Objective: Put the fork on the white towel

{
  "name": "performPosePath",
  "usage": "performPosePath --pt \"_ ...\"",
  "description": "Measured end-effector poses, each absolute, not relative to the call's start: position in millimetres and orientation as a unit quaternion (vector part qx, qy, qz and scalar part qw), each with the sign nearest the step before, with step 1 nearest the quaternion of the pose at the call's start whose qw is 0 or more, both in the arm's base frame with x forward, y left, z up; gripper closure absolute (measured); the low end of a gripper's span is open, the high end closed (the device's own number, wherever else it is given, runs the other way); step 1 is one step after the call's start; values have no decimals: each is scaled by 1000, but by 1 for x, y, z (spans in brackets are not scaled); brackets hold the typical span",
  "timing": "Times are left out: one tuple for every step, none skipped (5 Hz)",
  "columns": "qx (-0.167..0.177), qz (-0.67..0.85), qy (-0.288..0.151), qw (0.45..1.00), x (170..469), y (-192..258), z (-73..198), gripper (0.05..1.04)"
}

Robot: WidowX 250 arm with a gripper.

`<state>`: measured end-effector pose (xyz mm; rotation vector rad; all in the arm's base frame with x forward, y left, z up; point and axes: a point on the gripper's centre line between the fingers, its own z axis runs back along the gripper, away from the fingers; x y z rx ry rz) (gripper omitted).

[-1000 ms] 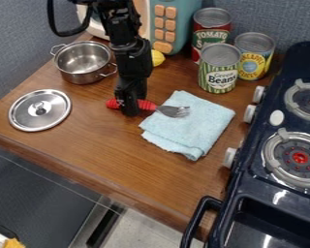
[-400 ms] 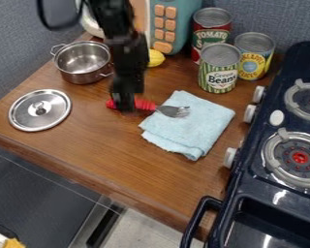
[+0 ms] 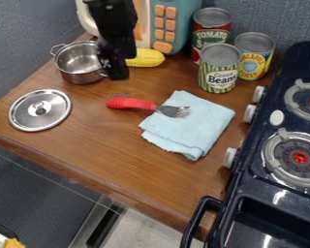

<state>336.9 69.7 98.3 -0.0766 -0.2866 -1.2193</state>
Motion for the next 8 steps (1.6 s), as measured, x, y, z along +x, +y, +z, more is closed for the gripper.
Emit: performPosePath --pt "-21 -508 -126 852 327 74 113 85" --pt "-16 -390 -144 909 309 93 126 85" --pt "-51 -261 -145 953 287 108 130 85" --pt "-58 -135 -140 979 264 110 136 85" --pt "-18 -8 -135 991 242 104 138 85" --pt "53 105 -154 981 233 89 150 85" --pt "104 203 -97 969 244 83 140 85" --pt "99 128 -35 986 268 81 129 85"
